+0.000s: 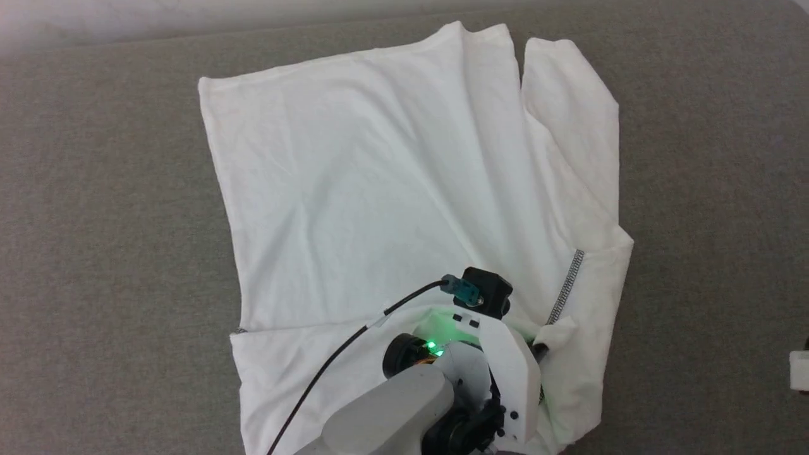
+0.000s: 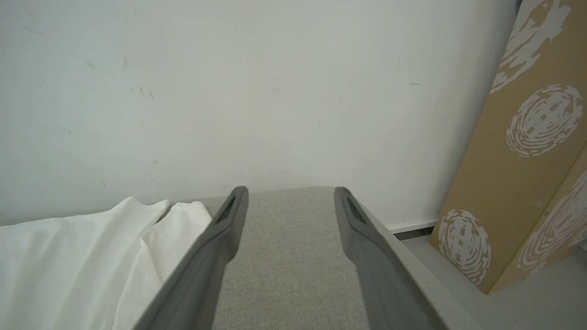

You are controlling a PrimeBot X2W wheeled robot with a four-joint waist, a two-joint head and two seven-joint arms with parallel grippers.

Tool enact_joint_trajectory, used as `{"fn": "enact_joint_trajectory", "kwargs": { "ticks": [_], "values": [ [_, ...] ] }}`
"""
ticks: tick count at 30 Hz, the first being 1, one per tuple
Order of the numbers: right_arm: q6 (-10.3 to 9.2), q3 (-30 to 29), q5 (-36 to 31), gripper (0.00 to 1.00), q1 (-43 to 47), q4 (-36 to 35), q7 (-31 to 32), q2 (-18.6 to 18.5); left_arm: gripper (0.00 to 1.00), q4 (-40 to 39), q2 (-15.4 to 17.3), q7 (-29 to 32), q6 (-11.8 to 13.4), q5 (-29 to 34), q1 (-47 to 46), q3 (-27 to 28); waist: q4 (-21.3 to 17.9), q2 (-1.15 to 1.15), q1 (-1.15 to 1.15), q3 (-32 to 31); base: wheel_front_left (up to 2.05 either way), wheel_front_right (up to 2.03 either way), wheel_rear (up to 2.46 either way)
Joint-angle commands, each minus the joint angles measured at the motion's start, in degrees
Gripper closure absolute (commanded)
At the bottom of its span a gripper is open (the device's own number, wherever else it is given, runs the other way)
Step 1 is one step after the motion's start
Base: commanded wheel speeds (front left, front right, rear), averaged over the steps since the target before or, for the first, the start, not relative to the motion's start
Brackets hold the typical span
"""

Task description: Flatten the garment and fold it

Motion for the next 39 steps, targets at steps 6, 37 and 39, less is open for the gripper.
{"fn": "enact_joint_trajectory", "kwargs": {
  "ticks": [6,37,39],
  "values": [
    [-0.05,2.2,-0.1,0.00,-1.9,1.0,-0.5,0.1,1.00,5.6,-0.1,-4.8,0.9,-5.7,-2.6,-4.4,-3.3,0.00,-0.01,2.1,0.00,0.00,0.00],
    [-0.05,2.7,-1.5,0.00,2.7,-0.2,2.4,0.1,0.00,-14.2,23.1,-34.2,7.0,-1.8,-9.0,10.7,5.7,0.00,-0.01,-8.8,0.00,0.00,0.00],
    [-0.05,2.9,-1.1,0.00,3.3,0.0,2.3,0.1,0.00,-20.1,26.7,-34.2,9.6,2.3,-3.1,17.6,5.9,0.00,-0.01,-9.0,0.00,0.00,0.00]
  ]
}}
